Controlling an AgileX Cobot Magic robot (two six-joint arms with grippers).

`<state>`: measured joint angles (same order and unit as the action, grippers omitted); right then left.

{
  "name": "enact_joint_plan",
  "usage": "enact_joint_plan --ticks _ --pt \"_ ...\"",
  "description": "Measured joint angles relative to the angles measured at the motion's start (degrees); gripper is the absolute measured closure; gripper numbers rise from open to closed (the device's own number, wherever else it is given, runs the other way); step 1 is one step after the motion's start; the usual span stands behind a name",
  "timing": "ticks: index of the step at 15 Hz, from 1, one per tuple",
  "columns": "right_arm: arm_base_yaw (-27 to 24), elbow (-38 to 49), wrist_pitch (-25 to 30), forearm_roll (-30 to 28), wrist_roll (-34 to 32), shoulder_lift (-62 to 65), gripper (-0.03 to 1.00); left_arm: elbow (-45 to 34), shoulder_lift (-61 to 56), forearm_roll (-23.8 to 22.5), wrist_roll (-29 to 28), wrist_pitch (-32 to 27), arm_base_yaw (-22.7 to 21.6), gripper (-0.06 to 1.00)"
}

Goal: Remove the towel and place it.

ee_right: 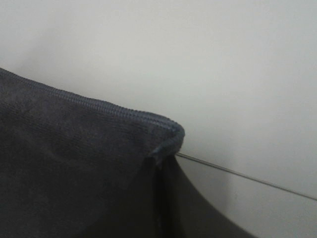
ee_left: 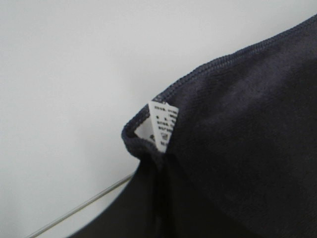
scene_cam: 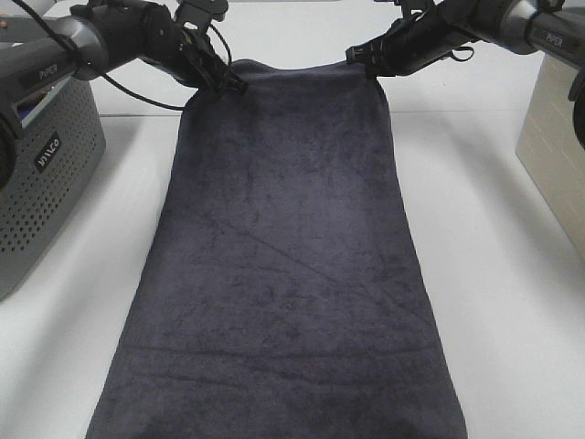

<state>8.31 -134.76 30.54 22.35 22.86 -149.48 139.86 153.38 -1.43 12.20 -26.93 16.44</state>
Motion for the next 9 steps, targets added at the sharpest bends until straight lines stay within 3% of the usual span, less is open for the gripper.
enact_joint_plan --ticks 9 --pt "0.0 0.0 -2.01 -0.29 0.06 -3.27 0.96 0.0 1.09 -0.17 -0.06 3.27 0.0 0.93"
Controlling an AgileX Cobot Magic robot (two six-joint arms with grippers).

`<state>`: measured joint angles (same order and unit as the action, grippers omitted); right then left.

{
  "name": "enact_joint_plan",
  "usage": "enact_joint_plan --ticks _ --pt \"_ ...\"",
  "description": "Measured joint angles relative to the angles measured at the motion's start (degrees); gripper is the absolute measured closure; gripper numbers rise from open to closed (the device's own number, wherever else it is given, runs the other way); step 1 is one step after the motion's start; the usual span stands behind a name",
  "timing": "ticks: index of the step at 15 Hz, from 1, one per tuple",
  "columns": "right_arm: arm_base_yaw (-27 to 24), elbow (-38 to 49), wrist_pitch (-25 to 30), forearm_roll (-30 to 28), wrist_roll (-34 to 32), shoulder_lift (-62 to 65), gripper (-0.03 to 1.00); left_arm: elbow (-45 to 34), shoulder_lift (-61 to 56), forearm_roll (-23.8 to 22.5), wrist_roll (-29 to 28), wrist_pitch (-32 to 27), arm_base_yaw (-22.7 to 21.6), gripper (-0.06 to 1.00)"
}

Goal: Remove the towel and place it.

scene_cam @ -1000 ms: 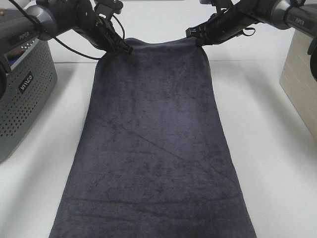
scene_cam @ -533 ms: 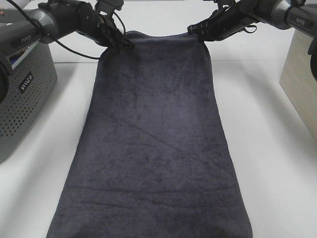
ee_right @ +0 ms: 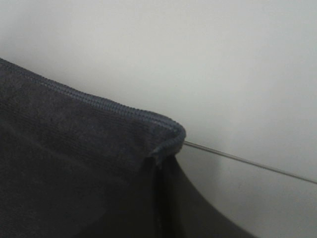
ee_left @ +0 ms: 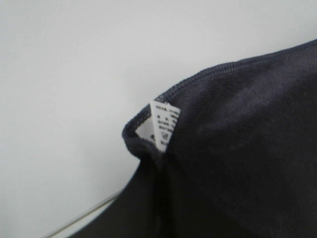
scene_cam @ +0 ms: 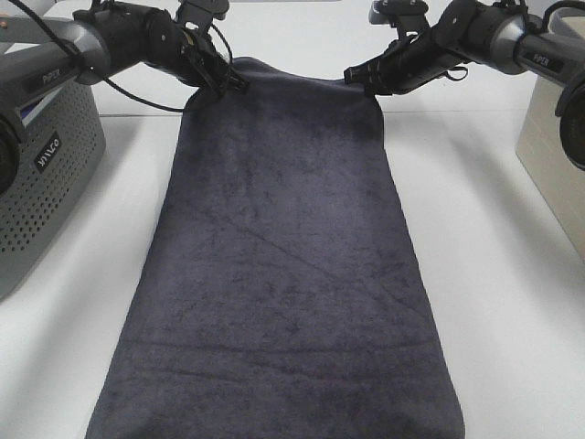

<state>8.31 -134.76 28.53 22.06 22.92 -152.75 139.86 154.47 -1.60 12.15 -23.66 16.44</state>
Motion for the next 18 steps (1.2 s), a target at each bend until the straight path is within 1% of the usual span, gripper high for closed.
enact_joint_plan --ticks 7,8,9,10,11,12,13,14,15,16,18 --pt "0.0 0.0 -2.81 0.06 0.0 -2.58 0.96 0.0 4.58 -0.11 0.0 4.81 -0.17 0.93" --pt "0.0 0.0 -3.55 0.17 0.0 -2.58 0.94 0.0 4.81 -0.11 -0.06 5.56 -0.17 0.91" --pt "0.0 0.0 -3.78 0.17 0.0 -2.58 0.9 0.0 4.87 -0.11 -0.06 6.13 -0.23 0.88" --pt "0.0 0.0 -3.84 0.17 0.0 -2.58 0.84 0.0 4.93 -0.11 -0.06 7.33 -0.17 0.82" --pt "0.0 0.0 -3.9 0.17 0.0 -2.58 0.73 0.0 4.98 -0.11 -0.06 9.0 -0.4 0.73" --pt "0.0 0.0 -4.24 0.17 0.0 -2.58 0.62 0.0 5.27 -0.11 -0.06 10.6 -0.46 0.6" --pt "0.0 0.0 -4.41 0.17 0.0 -2.58 0.49 0.0 5.56 -0.11 -0.06 11.57 -0.46 0.44" --pt "0.0 0.0 -4.7 0.17 0.0 -2.58 0.38 0.0 5.79 -0.11 -0.11 11.75 -0.46 0.3" --pt "0.0 0.0 -4.7 0.17 0.0 -2.58 0.31 0.0 5.9 -0.11 -0.11 11.8 -0.52 0.22" --pt "0.0 0.0 -4.76 0.17 0.0 -2.58 0.27 0.0 5.96 -0.11 -0.11 11.97 -0.57 0.18" --pt "0.0 0.0 -4.47 0.17 0.0 -2.58 0.25 0.0 5.96 -0.17 -0.17 12.32 -0.57 0.16"
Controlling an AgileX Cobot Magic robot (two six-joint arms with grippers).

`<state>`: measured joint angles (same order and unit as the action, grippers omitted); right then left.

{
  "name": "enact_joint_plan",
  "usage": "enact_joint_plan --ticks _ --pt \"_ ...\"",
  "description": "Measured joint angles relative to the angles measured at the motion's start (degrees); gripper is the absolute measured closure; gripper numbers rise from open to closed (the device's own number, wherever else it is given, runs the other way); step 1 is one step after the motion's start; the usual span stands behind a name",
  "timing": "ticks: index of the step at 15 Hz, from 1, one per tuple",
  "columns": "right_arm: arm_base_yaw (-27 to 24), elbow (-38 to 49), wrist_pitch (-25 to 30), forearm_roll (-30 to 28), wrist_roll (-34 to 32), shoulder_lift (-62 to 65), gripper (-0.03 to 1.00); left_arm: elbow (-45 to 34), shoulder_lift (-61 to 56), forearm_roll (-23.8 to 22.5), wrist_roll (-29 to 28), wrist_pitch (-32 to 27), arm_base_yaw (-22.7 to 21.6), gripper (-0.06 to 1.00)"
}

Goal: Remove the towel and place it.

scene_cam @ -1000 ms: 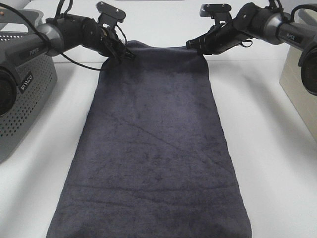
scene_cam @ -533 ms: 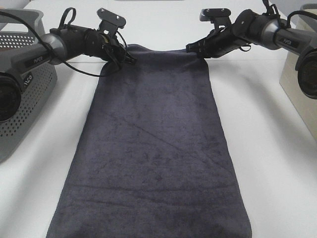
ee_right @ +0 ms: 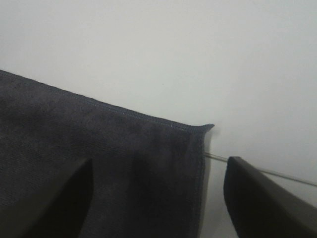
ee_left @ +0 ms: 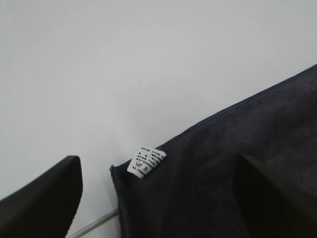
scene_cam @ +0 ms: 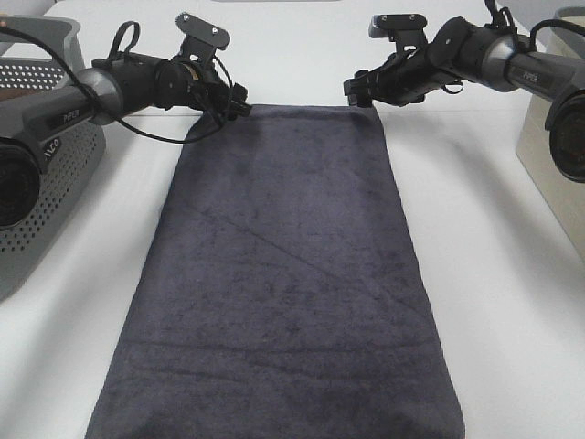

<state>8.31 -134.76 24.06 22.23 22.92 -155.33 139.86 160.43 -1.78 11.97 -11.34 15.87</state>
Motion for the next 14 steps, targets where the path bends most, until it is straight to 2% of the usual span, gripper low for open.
enact_joint_plan --ticks 2,4,5,7,10,12,14 --pt "-0.06 0.0 2.52 -0.92 0.0 0.63 0.25 0.0 -0.23 -0.23 0.0 -0.86 -0.06 0.16" --pt "-0.06 0.0 8.94 -3.38 -0.23 3.27 0.25 0.0 -2.01 -0.17 0.0 -6.02 -0.06 0.16" --pt "-0.06 0.0 17.19 -5.61 -3.04 7.73 0.25 0.0 -6.25 -0.29 0.0 -15.13 -0.06 0.16" --pt "-0.06 0.0 26.99 -6.25 -8.65 13.06 0.25 0.06 -12.72 0.29 -0.8 -29.74 -0.06 0.16" --pt "-0.06 0.0 40.68 -10.71 -16.04 21.37 0.24 0.06 -21.37 0.4 -7.62 -50.42 -0.06 0.16" --pt "-0.06 -0.17 44.81 -13.92 -18.28 25.9 0.24 0.06 -26.01 0.34 -10.03 -57.18 -0.11 0.16" --pt "-1.09 -0.17 45.55 -14.78 -20.28 29.62 0.24 0.06 -29.34 0.34 -11.29 -57.87 -1.66 0.16"
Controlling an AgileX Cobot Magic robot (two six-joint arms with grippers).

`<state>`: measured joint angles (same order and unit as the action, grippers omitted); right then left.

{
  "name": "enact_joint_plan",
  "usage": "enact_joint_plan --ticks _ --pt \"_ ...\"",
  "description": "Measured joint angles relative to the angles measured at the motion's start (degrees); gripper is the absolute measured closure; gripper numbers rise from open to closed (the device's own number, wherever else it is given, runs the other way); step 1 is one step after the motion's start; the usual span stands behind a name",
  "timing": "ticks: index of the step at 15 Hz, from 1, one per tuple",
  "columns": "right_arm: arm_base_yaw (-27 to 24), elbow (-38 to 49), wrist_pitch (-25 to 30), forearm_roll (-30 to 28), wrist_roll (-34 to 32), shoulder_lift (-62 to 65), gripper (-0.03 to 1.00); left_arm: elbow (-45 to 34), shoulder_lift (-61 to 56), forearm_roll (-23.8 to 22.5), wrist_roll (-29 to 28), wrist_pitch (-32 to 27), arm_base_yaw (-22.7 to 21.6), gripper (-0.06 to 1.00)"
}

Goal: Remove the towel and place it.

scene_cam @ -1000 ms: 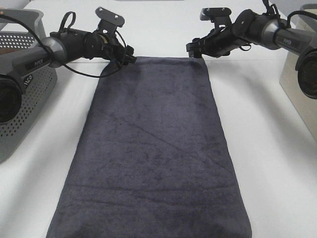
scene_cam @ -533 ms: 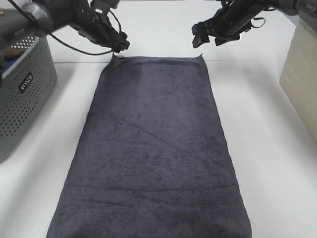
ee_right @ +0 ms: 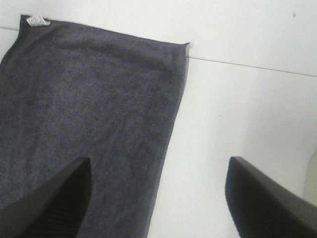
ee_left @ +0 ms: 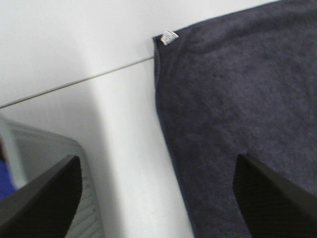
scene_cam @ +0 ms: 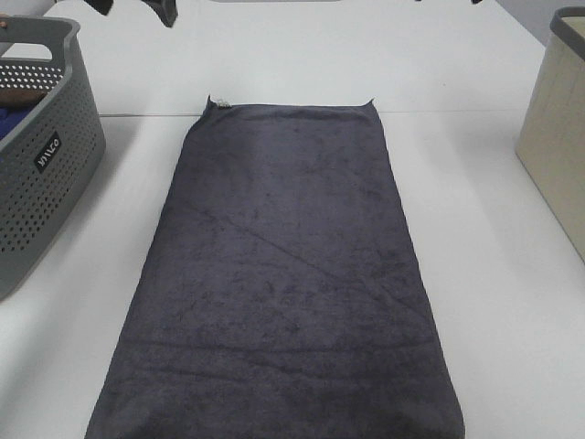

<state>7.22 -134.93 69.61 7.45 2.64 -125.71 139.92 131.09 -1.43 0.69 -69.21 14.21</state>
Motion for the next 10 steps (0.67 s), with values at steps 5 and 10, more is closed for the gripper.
enact_joint_plan --ticks 5,10 --pt "-6.36 0.92 0.06 -0.52 -2.64 6.99 0.24 0.0 -6.93 1.43 -4.64 -0.17 -13.81 0.16" --pt "-6.53 24.35 0.11 -1.2 -2.64 25.38 0.24 -22.75 -21.83 3.09 -3.27 -0.17 -18.39 0.16"
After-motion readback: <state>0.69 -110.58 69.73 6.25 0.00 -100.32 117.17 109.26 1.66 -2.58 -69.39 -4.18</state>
